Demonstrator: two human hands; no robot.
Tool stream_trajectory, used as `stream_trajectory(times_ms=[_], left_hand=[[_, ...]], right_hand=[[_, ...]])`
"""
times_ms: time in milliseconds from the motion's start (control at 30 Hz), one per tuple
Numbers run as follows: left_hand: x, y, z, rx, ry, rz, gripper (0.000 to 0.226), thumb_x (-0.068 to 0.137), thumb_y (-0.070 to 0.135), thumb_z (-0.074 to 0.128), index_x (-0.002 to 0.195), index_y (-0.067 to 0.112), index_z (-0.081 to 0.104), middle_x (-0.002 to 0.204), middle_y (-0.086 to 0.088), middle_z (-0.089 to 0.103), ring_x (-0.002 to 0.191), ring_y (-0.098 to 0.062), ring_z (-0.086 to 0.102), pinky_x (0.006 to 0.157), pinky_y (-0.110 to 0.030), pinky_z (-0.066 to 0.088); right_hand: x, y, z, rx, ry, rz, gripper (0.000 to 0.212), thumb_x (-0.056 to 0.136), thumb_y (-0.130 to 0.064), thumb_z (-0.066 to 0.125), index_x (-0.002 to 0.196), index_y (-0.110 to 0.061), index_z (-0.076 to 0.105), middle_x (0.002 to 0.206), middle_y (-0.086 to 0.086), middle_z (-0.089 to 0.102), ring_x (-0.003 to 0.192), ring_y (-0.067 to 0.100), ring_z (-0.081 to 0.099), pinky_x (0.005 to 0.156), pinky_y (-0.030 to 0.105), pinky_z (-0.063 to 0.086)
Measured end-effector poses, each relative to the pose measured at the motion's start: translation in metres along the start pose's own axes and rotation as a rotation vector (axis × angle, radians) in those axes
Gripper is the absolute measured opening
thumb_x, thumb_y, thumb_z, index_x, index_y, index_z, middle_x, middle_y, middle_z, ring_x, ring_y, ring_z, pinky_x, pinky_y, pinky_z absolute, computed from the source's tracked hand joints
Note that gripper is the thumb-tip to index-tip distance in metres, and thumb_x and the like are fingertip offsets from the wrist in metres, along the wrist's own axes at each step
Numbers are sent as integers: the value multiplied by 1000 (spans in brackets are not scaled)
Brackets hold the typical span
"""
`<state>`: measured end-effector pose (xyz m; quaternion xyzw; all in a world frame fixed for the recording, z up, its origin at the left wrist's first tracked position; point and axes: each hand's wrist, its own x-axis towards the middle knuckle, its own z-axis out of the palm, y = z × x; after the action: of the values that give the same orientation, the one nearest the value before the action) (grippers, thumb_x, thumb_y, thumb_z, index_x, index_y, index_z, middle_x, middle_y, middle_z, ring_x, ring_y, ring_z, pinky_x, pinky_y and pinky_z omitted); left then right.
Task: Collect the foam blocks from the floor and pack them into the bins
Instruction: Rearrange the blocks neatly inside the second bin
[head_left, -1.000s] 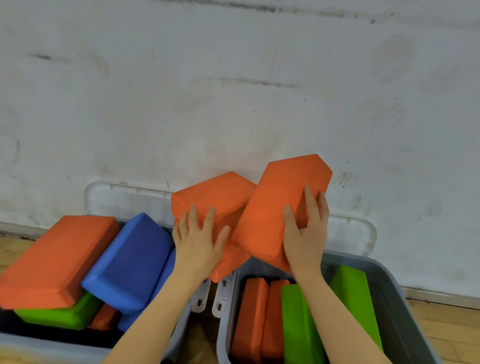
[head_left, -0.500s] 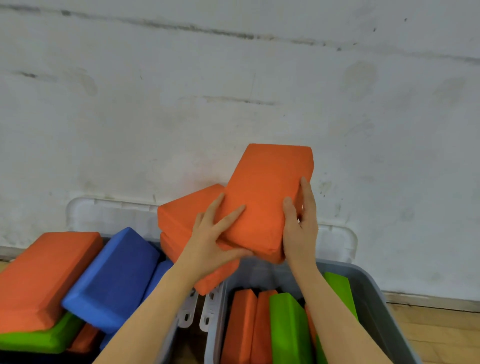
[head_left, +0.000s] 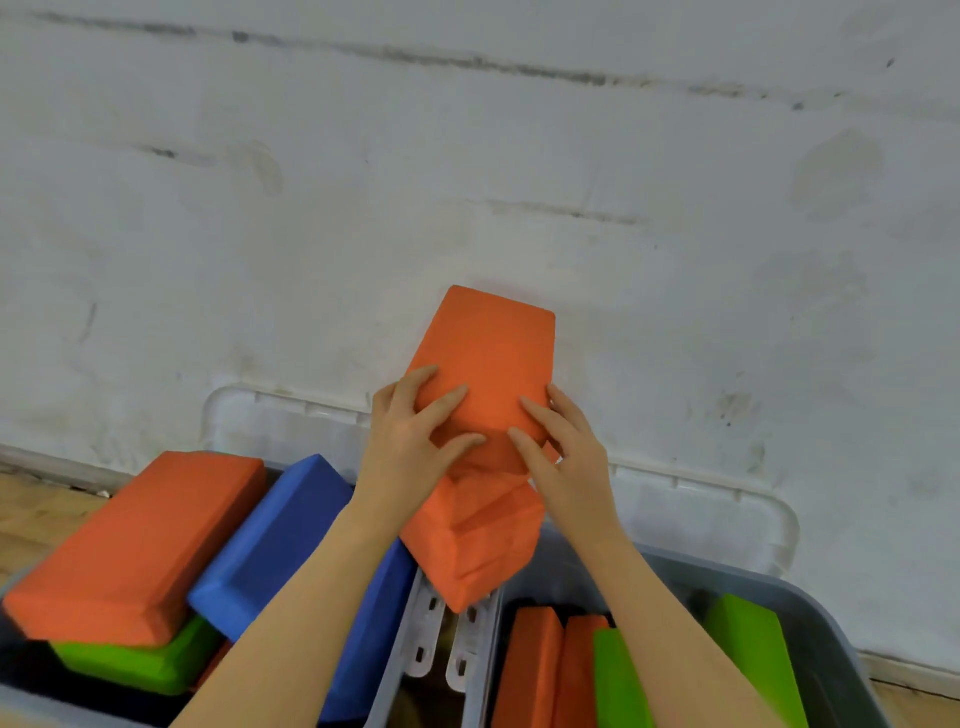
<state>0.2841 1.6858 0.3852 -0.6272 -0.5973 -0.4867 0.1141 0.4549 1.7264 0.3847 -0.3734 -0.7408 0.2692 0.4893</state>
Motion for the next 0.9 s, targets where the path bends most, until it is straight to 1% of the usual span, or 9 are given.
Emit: stream_trajectory(times_ms=[67,100,200,300,400,500,667,833,900], left_hand=[[0,-8,11,4,-24,-55,50,68,35,79,112,13,69,128,-16,52,111,-41,47,89,-45,46],[-2,-12,15,11,-43,-79,50,70,41,74,113,14,69,127,-16,53,110,-41,48,87,-49,48],[-8,-19,23,162,-103,-86,58,77,59,51,117,20,65,127,-11,55,106,-40,53,82,-49,51],[-12,-19,23,368,-73,-17,58,83,56,44,127,22,58,133,-11,54,112,-42,52,88,-49,46],[-24,-10,24,452,-25,69,55,87,46,44,135,20,50,142,-10,45,126,-36,39,98,-48,34],[-35,11,30,379,-22,141,54,86,40,49,135,17,50,143,-9,44,128,-31,35,98,-45,27],[-64,51,56,228,-76,311,47,85,28,52,130,14,55,139,-8,49,126,-26,36,96,-39,26],[-130,58,110,102,-319,230,44,85,27,48,125,12,58,130,-10,56,116,-26,43,91,-39,32],[-160,50,130,79,-438,143,45,86,29,45,125,12,59,126,-9,58,112,-25,46,90,-38,33]], right_hand=[[5,11,11,-8,1,27,34,90,-22,62,124,-21,61,147,4,38,134,15,36,109,42,36],[5,16,16,-35,-12,31,33,92,-23,60,125,-22,60,147,4,37,134,15,36,109,42,36],[5,26,27,-162,-14,18,34,96,-32,50,130,-34,54,150,-5,34,135,9,33,106,32,37],[6,28,24,-208,-23,-2,36,97,-34,46,133,-39,49,151,-8,31,135,7,32,101,29,37],[-2,33,14,-244,-38,-37,42,98,-34,44,139,-42,38,150,-11,32,132,5,34,99,27,37],[-24,42,-2,-215,28,-13,41,98,-31,44,138,-35,42,141,-12,40,124,4,44,94,30,44],[-69,82,-34,-257,75,117,37,91,-32,45,123,-20,60,125,-6,51,111,12,53,85,33,48],[-129,149,-56,-418,-95,226,39,87,-33,48,116,-14,65,116,1,61,109,23,57,92,28,40],[-154,179,-61,-518,-198,264,43,87,-40,47,118,-17,65,120,2,62,109,27,57,94,33,41]])
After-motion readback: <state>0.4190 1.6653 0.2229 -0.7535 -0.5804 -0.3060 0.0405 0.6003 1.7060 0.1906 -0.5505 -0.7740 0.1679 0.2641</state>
